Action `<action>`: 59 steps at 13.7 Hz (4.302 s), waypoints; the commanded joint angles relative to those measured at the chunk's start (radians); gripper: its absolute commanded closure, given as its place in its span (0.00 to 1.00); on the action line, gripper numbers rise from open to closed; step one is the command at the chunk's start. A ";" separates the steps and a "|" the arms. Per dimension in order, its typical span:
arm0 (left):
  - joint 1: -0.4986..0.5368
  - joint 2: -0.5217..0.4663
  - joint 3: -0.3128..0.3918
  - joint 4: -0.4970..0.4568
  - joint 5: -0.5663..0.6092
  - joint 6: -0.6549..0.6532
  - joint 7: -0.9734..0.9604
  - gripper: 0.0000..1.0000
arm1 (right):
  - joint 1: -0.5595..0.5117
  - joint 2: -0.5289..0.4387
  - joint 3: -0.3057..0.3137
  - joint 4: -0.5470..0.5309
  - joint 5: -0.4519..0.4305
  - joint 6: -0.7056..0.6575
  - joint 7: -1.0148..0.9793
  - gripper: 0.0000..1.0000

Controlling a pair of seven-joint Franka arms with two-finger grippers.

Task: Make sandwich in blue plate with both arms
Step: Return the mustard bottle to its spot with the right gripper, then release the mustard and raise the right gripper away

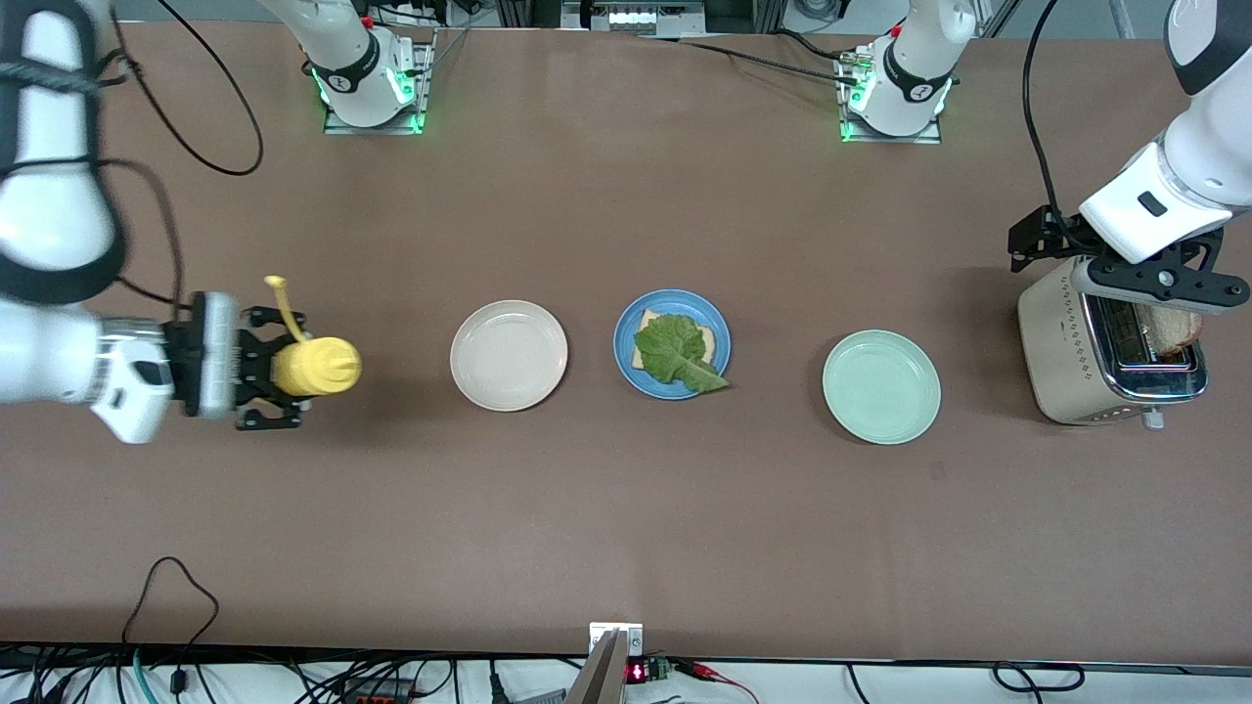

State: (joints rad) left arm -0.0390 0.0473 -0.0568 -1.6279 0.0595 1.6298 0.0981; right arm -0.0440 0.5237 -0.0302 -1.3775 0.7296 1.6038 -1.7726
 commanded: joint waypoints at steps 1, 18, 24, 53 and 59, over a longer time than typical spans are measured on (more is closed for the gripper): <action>-0.005 -0.017 0.009 -0.012 -0.017 0.001 -0.003 0.00 | -0.123 0.022 0.023 -0.104 0.149 -0.057 -0.187 0.61; -0.004 -0.017 0.008 -0.012 -0.017 0.002 -0.003 0.00 | -0.433 0.453 0.024 -0.106 0.364 -0.294 -0.739 0.60; -0.004 -0.017 0.009 -0.012 -0.017 0.002 -0.003 0.00 | -0.455 0.467 0.016 -0.095 0.355 -0.305 -0.737 0.31; -0.002 -0.015 0.008 -0.012 -0.017 0.002 -0.001 0.00 | -0.012 -0.246 -0.122 -0.003 -0.530 -0.070 0.662 0.00; 0.001 -0.015 0.009 -0.012 -0.017 0.001 -0.001 0.00 | 0.165 -0.373 -0.120 -0.066 -0.694 -0.070 1.316 0.00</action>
State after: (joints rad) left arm -0.0379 0.0472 -0.0531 -1.6279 0.0595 1.6297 0.0981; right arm 0.0718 0.2136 -0.1458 -1.3821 0.0733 1.5229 -0.6193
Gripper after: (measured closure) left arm 0.000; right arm 0.000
